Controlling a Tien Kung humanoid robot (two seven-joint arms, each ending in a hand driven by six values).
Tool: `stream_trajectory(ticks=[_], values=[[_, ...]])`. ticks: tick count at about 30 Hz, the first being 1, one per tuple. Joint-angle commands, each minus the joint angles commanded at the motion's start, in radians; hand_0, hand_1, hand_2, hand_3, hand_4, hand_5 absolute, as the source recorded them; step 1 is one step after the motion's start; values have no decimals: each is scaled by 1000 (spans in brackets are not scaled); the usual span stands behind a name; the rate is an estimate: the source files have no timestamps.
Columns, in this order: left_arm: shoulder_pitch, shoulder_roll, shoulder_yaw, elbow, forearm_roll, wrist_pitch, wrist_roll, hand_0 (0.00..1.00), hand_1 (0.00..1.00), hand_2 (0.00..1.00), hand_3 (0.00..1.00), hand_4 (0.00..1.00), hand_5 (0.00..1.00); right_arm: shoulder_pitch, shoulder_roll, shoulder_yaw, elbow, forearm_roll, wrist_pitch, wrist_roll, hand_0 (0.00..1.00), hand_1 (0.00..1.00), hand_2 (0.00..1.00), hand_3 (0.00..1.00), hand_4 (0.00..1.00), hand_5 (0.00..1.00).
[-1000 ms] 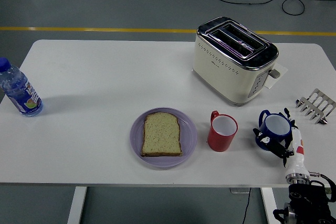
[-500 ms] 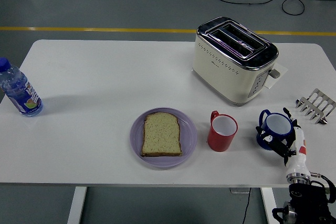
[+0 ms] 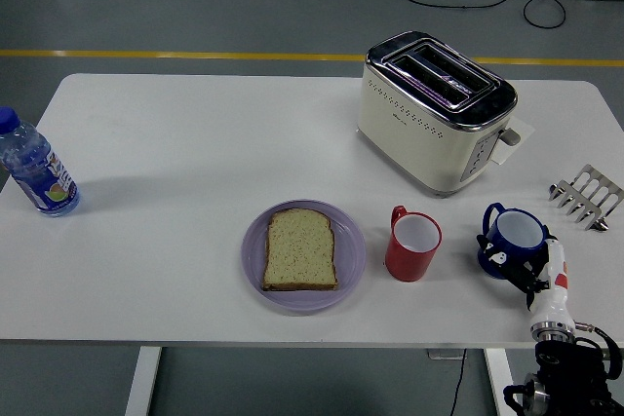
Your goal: Pick up the cup,pour liquid into bread,place the cup on the desk
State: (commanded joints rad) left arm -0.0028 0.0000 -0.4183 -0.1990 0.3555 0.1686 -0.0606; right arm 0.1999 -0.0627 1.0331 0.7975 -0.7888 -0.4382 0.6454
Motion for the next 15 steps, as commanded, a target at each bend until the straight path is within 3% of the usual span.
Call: stream_trajectory(ticks=[1,2,7,8,13,14,15], values=[[0,0,0,0,0,0,0,646,651,649,531,297,772,0,0,0,0,1,0,0,601,554,621,663,926,59],[0,0,-1,0,1,0,0,646,651,649,531,297,772,0,0,0,-1,7,0,0,555,509,578,588,914,46],[0,0,1,0,0,0,1,646,651,649,531,297,772,0,0,3,-4,18,-1,0,555,509,578,588,914,46],[0,0,0,0,1,0,1,646,651,649,531,296,768,-1,0,5,-5,21,-4,0,477,441,527,484,892,20],[4,0,-2,1,2,0,0,646,651,649,531,296,768,-2,-1,6,-2,24,-12,0,477,441,527,484,892,20],[4,0,-3,1,2,0,0,646,651,648,531,297,769,-3,-2,6,-1,24,-14,0,410,361,506,438,862,2],[6,0,-3,1,2,0,0,646,651,648,531,297,769,-3,-3,5,1,23,-15,0,410,361,506,438,862,2]])
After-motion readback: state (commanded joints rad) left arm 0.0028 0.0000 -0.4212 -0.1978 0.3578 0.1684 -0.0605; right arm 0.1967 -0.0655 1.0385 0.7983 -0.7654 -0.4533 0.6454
